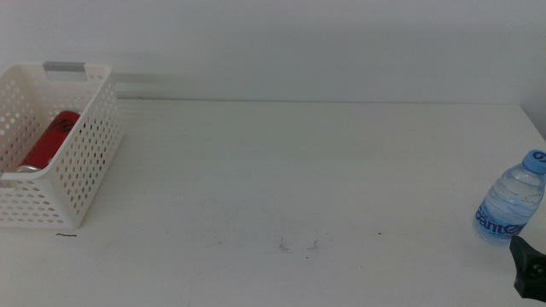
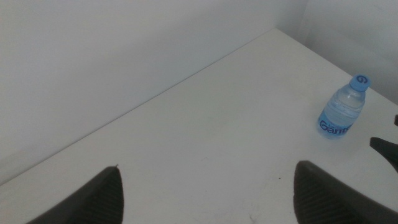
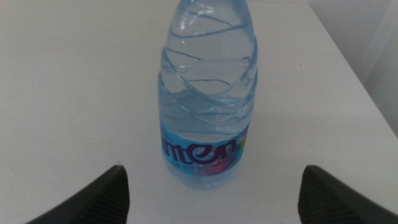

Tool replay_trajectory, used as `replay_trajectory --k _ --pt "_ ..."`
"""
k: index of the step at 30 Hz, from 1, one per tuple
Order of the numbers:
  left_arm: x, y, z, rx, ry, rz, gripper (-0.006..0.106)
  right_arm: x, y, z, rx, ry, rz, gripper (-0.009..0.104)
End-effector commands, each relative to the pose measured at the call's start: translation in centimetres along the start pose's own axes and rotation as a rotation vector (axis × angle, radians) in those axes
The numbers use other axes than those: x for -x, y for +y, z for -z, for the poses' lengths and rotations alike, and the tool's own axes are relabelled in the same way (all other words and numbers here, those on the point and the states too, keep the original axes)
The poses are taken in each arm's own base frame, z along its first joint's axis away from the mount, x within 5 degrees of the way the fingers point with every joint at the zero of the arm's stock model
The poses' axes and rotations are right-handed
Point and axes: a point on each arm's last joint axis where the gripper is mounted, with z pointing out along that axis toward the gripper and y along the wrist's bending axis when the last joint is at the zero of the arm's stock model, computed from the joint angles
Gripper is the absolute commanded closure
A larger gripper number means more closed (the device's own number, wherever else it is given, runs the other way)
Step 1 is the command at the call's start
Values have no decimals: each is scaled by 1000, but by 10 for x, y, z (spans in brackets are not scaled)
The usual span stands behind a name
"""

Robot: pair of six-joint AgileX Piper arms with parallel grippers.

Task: Use arms to grab the bottles and put them into the dustbin to the left of the table.

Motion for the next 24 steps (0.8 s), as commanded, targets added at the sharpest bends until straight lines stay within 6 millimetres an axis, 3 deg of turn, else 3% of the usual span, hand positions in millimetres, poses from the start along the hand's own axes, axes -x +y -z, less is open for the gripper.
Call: replay_trajectory --k 1,8,24 --pt "1 -2 2 1 -17 -6 7 -1 -1 -5 -13 -30 0 9" --pt "1 -2 2 1 -17 -6 7 -2 -1 -25 -20 -56 -52 9" --pt "1 -2 2 1 -17 -6 7 14 0 -102 -52 -51 -6 11"
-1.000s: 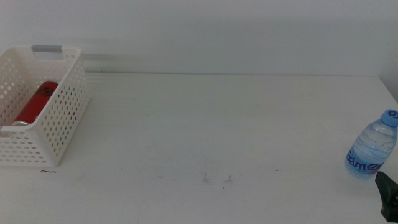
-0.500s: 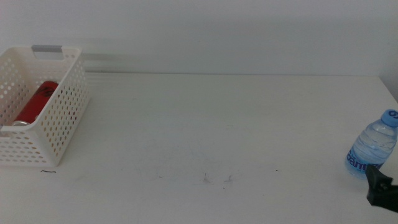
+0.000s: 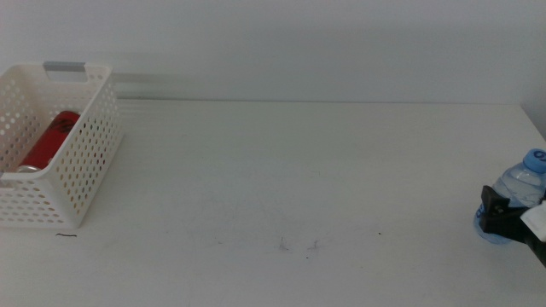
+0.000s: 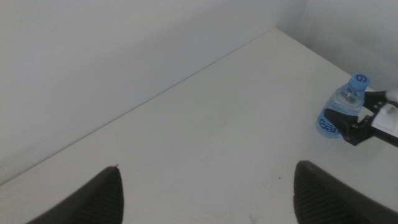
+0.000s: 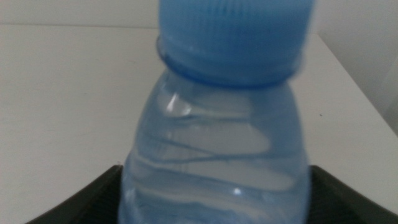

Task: Use arms to grab the bottles and put them into the dustbin to the left of the table.

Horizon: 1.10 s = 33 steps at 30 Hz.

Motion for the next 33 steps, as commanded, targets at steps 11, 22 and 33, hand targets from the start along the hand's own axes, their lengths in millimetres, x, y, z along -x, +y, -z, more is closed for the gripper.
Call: replay_trajectory --k 11,22,33 --pt "1 -2 2 1 -17 -6 7 46 50 -36 165 -104 30 98" --pt "1 -2 2 1 -17 -6 7 90 205 -139 542 -209 154 98" --pt "1 -2 2 1 -17 -6 7 69 270 -158 637 -131 265 82"
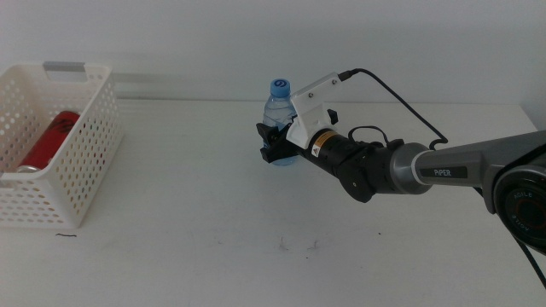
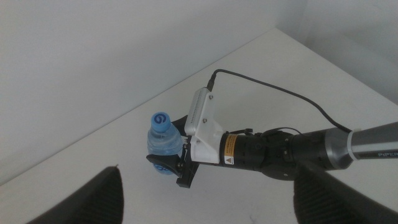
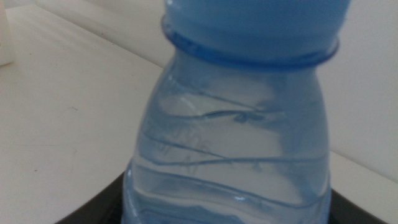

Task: Use arms to grab the bottles and put them into the dustbin to the left of the table.

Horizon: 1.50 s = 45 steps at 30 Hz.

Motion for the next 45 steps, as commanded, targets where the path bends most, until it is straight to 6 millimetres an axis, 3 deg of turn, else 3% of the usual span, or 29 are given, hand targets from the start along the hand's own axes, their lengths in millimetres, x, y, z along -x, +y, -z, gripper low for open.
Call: replay_trajectory --k 1,2,5,8,12,16,19,23,25,27,30,41,45 --pt "1 -2 2 1 -17 -6 7 0 1 -1 4 18 16 71" --pt "1 -2 2 1 -17 -6 7 -3 0 -1 -1 54 -3 42" --pt "1 -2 2 1 -17 -6 7 -3 -4 3 -36 136 -86 2" --pt "1 -2 2 1 -17 -6 7 8 -7 15 -42 241 -101 4" --pt "1 -2 2 1 -17 -4 7 37 -11 57 -59 318 -159 4" --pt "1 -2 2 1 -17 -4 7 81 -11 131 -77 393 -214 4" --pt "1 -2 2 1 -17 -6 7 126 -10 196 -81 401 -202 4" --pt "1 -2 2 1 -17 -6 7 187 -11 278 -74 252 -164 4" --pt "1 -2 2 1 -17 -6 7 204 -11 307 -77 180 -146 6" --pt "1 -2 2 1 -17 -6 7 210 -11 324 -81 148 -140 7" --pt "1 -2 2 1 -17 -6 7 211 -10 333 -76 155 -153 7" --pt "2 2 2 42 -19 -23 7 211 -9 332 -63 161 -179 8" --pt "-19 1 -20 111 -34 -62 7 211 -9 332 -63 161 -179 8"
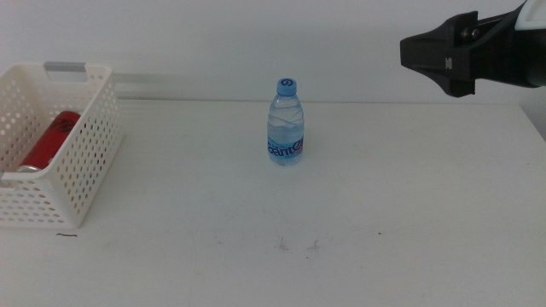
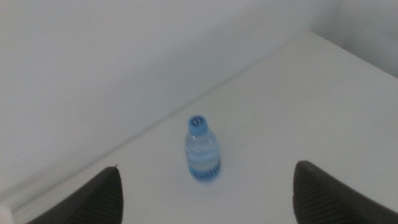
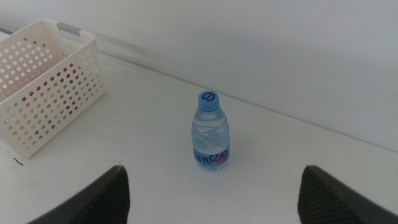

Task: Use arms to grab the bottles and put them into the dustbin to the left of the table.

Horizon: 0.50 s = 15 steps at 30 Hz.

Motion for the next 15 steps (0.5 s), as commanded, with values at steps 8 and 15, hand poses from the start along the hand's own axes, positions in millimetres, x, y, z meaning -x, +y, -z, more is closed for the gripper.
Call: replay_trajectory --k 8,15 --pt "-159 -25 -88 166 -480 83 7 0 1 1 3 -8 6 8" --pt "-257 -32 -125 143 -358 173 7 0 1 1 3 -8 6 8"
